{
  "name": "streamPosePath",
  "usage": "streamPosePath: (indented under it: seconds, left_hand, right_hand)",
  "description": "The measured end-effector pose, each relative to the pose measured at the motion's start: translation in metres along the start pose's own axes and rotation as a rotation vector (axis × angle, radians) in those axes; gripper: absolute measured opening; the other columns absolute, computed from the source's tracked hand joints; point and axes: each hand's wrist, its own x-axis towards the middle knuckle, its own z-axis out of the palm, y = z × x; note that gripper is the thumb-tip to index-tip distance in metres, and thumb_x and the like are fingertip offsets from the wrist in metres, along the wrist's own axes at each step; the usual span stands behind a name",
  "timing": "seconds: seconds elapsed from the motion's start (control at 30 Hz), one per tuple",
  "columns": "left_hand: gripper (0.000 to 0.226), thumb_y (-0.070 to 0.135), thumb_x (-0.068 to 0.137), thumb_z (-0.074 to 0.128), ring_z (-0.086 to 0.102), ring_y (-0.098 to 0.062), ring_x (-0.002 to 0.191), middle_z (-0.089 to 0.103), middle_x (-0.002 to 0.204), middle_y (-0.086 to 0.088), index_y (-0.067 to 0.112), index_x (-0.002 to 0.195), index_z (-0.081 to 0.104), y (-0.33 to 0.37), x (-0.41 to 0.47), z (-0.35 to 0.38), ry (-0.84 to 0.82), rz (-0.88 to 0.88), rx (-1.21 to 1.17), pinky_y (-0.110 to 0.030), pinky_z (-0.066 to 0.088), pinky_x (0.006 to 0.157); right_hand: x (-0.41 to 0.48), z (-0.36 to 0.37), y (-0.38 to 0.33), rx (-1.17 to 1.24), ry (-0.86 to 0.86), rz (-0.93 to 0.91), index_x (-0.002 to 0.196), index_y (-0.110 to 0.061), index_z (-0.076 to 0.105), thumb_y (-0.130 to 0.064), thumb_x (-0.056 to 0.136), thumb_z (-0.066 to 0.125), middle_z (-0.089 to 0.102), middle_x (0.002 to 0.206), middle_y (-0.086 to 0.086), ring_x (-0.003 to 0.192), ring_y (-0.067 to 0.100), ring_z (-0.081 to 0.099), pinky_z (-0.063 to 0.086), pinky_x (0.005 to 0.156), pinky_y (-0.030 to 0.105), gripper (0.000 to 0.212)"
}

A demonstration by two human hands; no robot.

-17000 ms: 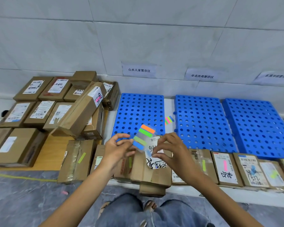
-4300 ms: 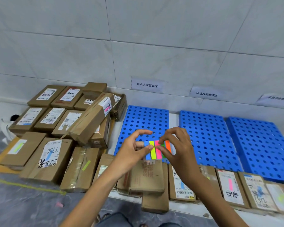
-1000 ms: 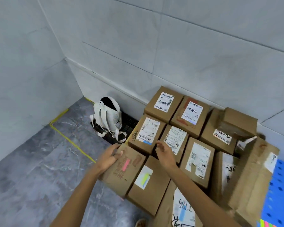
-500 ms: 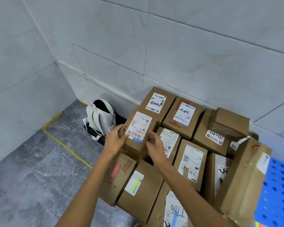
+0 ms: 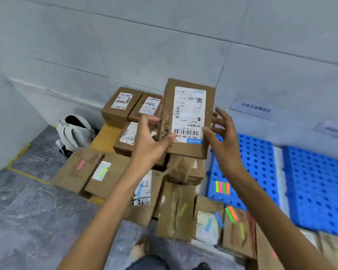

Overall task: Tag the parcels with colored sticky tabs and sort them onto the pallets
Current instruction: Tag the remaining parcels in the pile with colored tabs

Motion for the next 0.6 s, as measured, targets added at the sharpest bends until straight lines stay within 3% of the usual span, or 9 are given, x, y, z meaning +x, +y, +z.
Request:
streamPosePath:
  seconds: [0.1, 0.23, 0.37, 0.43, 0.53, 0.6]
  left_hand:
    - [0.047, 0.019, 0.067, 0.079, 0.06, -0.009, 0.102, 0.06, 0.104, 0.01, 0.036, 0.092, 0.044, -0.01, -0.058, 0.087, -0.16, -0.078, -0.058, -0.037, 0.05, 0.092]
    - [0.049, 0.014, 0.073, 0.077, 0.056, -0.006, 0.1, 0.054, 0.105, 0.011, 0.022, 0.108, 0.044, -0.042, -0.124, 0.179, -0.329, -0.224, 0.052, -0.019, 0.045, 0.09]
    - [0.021, 0.015, 0.089, 0.059, 0.055, -0.001, 0.092, 0.056, 0.101, 0.009, 0.019, 0.108, 0.052, -0.075, -0.163, 0.232, -0.528, -0.326, 0.103, -0.009, 0.042, 0.079]
    - [0.013, 0.01, 0.092, 0.053, 0.056, -0.006, 0.088, 0.059, 0.096, 0.003, 0.017, 0.102, 0.056, -0.1, -0.168, 0.244, -0.575, -0.3, 0.218, -0.011, 0.042, 0.074]
    - [0.018, 0.013, 0.089, 0.058, 0.053, -0.015, 0.096, 0.054, 0.095, 0.006, 0.017, 0.106, 0.055, -0.152, -0.164, 0.242, -0.541, -0.19, 0.583, -0.019, 0.042, 0.079]
    - [0.043, 0.034, 0.081, 0.068, 0.047, -0.017, 0.111, 0.049, 0.114, 0.002, 0.02, 0.118, 0.051, -0.183, -0.164, 0.237, -0.5, -0.102, 0.92, -0.026, 0.042, 0.09]
  right_hand:
    - [-0.045, -0.097, 0.044, -0.091, 0.111, 0.15, 0.134, -0.017, 0.045, -0.015, 0.09, 0.06, 0.055, 0.119, 0.001, 0.094, 0.006, 0.055, 0.05, 0.078, 0.021, 0.046]
    - [-0.105, -0.192, 0.108, -0.1, 0.165, 0.373, 0.135, -0.023, 0.042, -0.019, 0.091, 0.058, 0.051, 0.131, 0.004, 0.115, 0.021, 0.054, 0.047, 0.096, 0.041, 0.047]
    - [-0.154, -0.257, 0.154, -0.107, 0.148, 0.5, 0.139, -0.02, 0.038, -0.022, 0.091, 0.057, 0.048, 0.136, 0.003, 0.116, 0.026, 0.054, 0.047, 0.095, 0.051, 0.052]
    - [-0.172, -0.273, 0.171, -0.135, 0.125, 0.504, 0.138, -0.018, 0.038, -0.019, 0.091, 0.057, 0.05, 0.133, 0.003, 0.114, 0.024, 0.055, 0.051, 0.09, 0.044, 0.05]
    - [-0.195, -0.277, 0.194, -0.208, 0.103, 0.501, 0.136, -0.012, 0.037, -0.008, 0.094, 0.051, 0.05, 0.128, 0.005, 0.112, 0.02, 0.053, 0.048, 0.078, 0.016, 0.045]
    - [-0.205, -0.279, 0.206, -0.248, 0.113, 0.484, 0.137, -0.011, 0.036, -0.01, 0.095, 0.049, 0.049, 0.13, 0.006, 0.114, 0.02, 0.052, 0.045, 0.084, 0.02, 0.044]
